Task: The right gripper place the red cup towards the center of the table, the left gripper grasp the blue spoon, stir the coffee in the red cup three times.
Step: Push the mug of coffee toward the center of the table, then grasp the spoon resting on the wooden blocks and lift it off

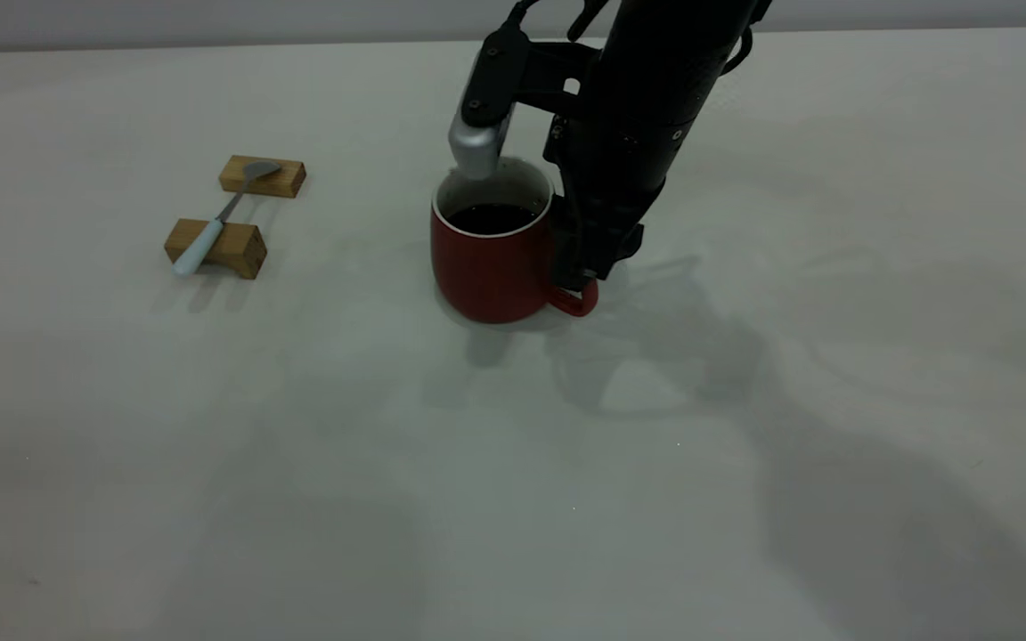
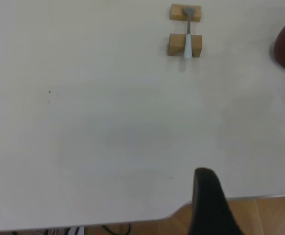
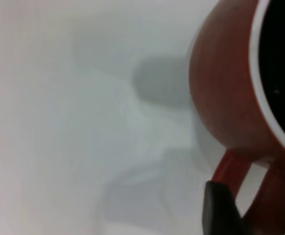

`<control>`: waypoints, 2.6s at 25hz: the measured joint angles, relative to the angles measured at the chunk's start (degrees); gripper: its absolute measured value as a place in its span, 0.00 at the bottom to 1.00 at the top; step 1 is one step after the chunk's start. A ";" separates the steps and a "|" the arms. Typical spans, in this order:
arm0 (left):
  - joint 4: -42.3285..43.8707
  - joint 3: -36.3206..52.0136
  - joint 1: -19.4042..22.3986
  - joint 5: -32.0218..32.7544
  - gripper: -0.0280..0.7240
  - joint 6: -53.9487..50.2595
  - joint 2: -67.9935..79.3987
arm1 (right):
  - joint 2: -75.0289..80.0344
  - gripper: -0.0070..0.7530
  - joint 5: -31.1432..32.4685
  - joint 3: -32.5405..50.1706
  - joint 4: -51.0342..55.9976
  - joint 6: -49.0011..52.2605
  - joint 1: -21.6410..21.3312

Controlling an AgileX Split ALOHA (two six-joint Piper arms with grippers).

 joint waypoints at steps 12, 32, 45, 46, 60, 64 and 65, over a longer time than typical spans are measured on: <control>0.00 0.00 0.00 0.00 0.70 0.00 0.00 | -6.11 0.96 7.40 0.00 -0.45 15.52 -0.55; 0.00 0.00 0.00 0.00 0.70 0.00 0.00 | -64.36 0.93 42.55 10.60 -17.02 53.97 -5.59; 0.00 0.00 0.00 0.00 0.70 0.00 0.00 | -113.78 0.92 36.19 50.22 -17.02 58.30 -15.67; 0.00 0.00 0.00 0.00 0.70 0.00 0.00 | -117.02 0.92 36.19 51.87 -17.14 59.37 -17.26; 0.00 0.00 0.00 0.00 0.70 0.00 0.00 | -134.08 0.91 36.49 58.86 -19.91 63.55 -26.36; 0.00 0.00 0.00 0.00 0.70 0.00 0.00 | -134.93 0.87 36.60 58.86 -19.96 63.76 -26.72; 0.00 0.00 0.00 0.00 0.70 0.00 0.00 | -134.93 0.85 36.60 58.86 -19.96 63.76 -26.77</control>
